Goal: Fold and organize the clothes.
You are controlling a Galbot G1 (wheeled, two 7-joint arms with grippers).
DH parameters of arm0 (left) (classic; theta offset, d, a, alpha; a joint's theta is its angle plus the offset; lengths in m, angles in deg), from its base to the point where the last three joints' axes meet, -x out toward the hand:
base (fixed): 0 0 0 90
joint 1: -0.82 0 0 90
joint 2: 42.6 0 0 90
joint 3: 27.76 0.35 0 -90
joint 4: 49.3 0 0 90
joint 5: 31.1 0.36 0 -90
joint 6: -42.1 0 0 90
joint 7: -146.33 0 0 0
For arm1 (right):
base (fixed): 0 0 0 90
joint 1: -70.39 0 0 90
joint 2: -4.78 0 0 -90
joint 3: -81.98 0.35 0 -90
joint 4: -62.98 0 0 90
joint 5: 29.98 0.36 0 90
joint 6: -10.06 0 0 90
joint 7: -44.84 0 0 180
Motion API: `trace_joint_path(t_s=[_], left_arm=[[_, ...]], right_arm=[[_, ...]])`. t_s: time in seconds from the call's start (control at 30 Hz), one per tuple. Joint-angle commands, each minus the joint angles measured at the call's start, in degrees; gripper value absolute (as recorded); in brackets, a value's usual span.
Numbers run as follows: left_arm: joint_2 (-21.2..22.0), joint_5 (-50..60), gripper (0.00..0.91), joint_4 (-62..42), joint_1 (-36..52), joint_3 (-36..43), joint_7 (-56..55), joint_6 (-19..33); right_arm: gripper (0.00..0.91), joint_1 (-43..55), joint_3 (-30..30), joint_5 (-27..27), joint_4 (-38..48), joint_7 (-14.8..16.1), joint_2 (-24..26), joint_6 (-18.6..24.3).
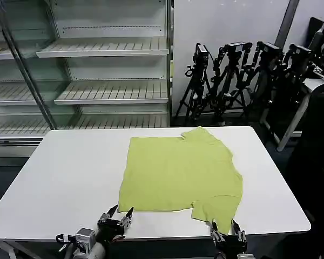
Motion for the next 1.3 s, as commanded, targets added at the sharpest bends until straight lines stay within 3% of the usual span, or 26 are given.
trace_joint_path(t_s=[0.03,0.37,0.9,1.1,1.3], left_arm=[[0.0,-0.9,0.02,-0.6,0.5,0.4,0.0,-0.2],[-0.2,-2.1,0.02,0.8,0.0,-0.2,0.1,0.0],[-0.2,-1.9,0.02,14.3,-9.2,-6.0,0.1,1.3],[-1.1,-1.9,0.02,14.7,-8.9,-5.9,0.1,2.3],[-2.7,-2.1,0.02,12.3,-5.3,-4.9,0.3,3.4]], right_arm=[[0.0,0.2,-0.3,1.2,0.8,-0.1,0.1,-0.6],[0.0,-1.5,-0.3,0.9,-2.0,0.1,-0.2,0.3],[0.0,-8.4,1.4,-1.2,-15.5,0.7,1.6,2.5],[0.0,-5.8,3.8,0.5,-15.4,1.2,2.8,3.3],[0.0,0.0,7.4,5.4,-13.1,1.9,5.2,4.2]])
